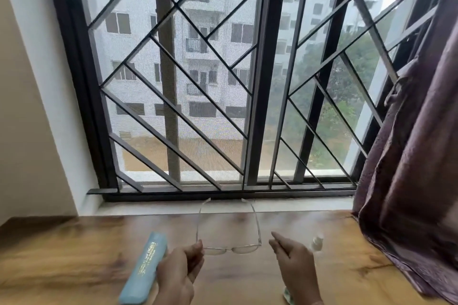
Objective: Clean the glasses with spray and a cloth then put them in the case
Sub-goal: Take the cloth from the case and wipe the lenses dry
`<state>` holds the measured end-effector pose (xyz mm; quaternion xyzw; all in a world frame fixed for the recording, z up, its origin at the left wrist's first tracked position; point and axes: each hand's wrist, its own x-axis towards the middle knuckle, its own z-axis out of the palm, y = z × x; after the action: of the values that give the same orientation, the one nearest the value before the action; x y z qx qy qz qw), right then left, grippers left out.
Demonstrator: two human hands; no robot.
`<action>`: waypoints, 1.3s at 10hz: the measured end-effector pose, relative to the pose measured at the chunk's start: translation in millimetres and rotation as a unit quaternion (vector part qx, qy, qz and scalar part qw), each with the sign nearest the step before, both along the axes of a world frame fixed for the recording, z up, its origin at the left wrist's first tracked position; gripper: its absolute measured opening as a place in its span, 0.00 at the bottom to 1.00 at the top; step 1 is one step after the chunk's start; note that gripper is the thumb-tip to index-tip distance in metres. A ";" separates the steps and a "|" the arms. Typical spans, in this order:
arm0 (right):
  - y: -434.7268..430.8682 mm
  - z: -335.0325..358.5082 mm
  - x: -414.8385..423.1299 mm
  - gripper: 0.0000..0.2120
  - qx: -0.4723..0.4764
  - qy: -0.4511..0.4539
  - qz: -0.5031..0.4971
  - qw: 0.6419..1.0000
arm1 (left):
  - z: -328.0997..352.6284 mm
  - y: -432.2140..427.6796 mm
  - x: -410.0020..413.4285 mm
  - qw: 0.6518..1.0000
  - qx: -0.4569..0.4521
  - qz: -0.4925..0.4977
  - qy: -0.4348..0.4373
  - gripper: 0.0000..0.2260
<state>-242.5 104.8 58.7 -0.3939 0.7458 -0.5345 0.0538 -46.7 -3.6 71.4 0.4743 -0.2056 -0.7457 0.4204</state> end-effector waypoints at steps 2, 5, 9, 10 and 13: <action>-12.2 8.6 18.3 0.09 -0.069 -0.276 0.045 0.958 | 2.8 12.0 2.4 1.000 -0.011 -0.021 -0.017 0.19; -10.1 -32.5 15.2 0.07 0.045 -0.312 0.017 0.949 | -22.5 30.7 11.3 0.994 -0.022 -0.041 -0.104 0.06; -12.8 -43.9 11.5 0.08 0.041 -0.320 0.022 0.946 | -43.9 18.3 15.6 0.986 -0.044 -0.085 -0.135 0.05; -12.5 -40.0 10.9 0.08 0.025 -0.332 0.030 0.942 | -48.6 17.2 12.1 0.995 -0.021 -0.067 -0.075 0.10; -15.0 -24.3 10.1 0.14 -0.034 -0.377 0.080 0.922 | -44.4 7.4 5.6 0.967 -0.119 -0.053 -0.219 0.15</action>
<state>-232.3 89.8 34.4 -0.2233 0.6179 -0.6625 0.3597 -41.1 3.8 27.1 0.5608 -0.4045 -0.6155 0.3782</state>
